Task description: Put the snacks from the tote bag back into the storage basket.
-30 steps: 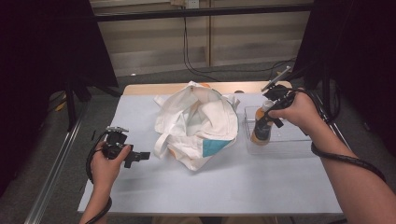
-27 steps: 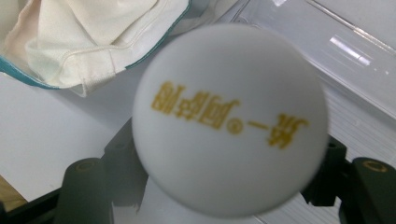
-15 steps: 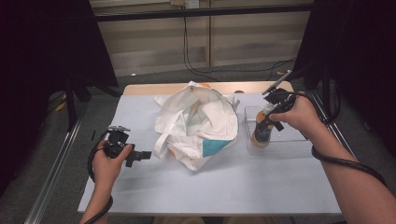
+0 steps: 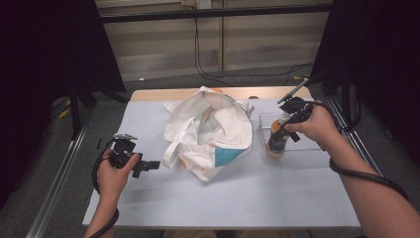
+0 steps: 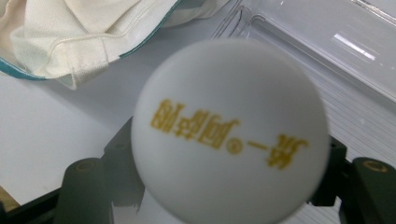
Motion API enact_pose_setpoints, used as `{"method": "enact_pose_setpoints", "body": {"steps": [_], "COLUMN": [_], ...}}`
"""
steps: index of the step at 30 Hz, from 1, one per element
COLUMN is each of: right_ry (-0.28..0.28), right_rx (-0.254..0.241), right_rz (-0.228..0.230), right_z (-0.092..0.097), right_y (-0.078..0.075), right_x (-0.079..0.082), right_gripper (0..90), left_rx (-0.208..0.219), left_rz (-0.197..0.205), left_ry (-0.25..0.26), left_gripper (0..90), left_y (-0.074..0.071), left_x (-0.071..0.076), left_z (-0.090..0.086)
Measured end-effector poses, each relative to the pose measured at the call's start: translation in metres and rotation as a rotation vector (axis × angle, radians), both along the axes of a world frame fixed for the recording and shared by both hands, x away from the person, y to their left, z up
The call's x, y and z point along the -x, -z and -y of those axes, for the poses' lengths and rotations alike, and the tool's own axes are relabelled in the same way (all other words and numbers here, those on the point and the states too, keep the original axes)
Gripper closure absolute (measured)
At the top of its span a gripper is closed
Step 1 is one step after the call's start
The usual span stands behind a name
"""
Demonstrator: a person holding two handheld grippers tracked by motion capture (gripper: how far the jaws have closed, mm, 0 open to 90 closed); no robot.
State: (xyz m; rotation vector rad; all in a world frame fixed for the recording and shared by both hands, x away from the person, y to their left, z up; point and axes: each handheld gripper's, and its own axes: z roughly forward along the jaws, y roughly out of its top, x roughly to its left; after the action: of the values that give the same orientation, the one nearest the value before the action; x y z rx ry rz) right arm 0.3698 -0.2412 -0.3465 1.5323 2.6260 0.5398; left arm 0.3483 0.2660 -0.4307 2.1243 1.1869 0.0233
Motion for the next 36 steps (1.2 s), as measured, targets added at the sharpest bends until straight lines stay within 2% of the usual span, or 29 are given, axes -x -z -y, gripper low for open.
{"method": "enact_pose_setpoints", "body": {"steps": [7,11,17,20,26,30,36], "right_ry": [0.018,0.001,0.006,-0.008,-0.006,-0.003,0.000], "right_rx": [0.008,0.015,0.017,0.017,0.017,-0.004,-0.008], "right_rz": [0.000,0.012,0.005,0.020,0.020,0.033,0.036], "right_z": [-0.003,-0.004,-0.005,-0.005,-0.005,-0.006,-0.008], "right_y": [0.009,0.013,0.015,0.017,0.017,0.018,0.017], "right_x": [0.004,0.005,0.008,0.008,0.009,0.009,0.010], "right_gripper": [30.3,30.2,30.1,30.0,29.9,29.5,26.2], "left_rx": [0.000,0.003,0.000,-0.002,-0.005,-0.007,-0.001], "left_rz": [0.003,0.001,0.004,0.001,-0.003,-0.005,-0.002], "left_ry": [0.002,0.012,0.011,0.017,0.018,0.022,0.009], "left_gripper": [7.0,7.0,7.0,7.0,7.0,7.0,7.0], "left_y": [0.000,-0.001,-0.001,0.000,0.001,0.000,0.001], "left_x": [0.000,0.000,0.000,-0.001,-0.002,-0.002,-0.001], "left_z": [0.000,0.001,0.003,0.003,0.003,0.003,0.003]}}
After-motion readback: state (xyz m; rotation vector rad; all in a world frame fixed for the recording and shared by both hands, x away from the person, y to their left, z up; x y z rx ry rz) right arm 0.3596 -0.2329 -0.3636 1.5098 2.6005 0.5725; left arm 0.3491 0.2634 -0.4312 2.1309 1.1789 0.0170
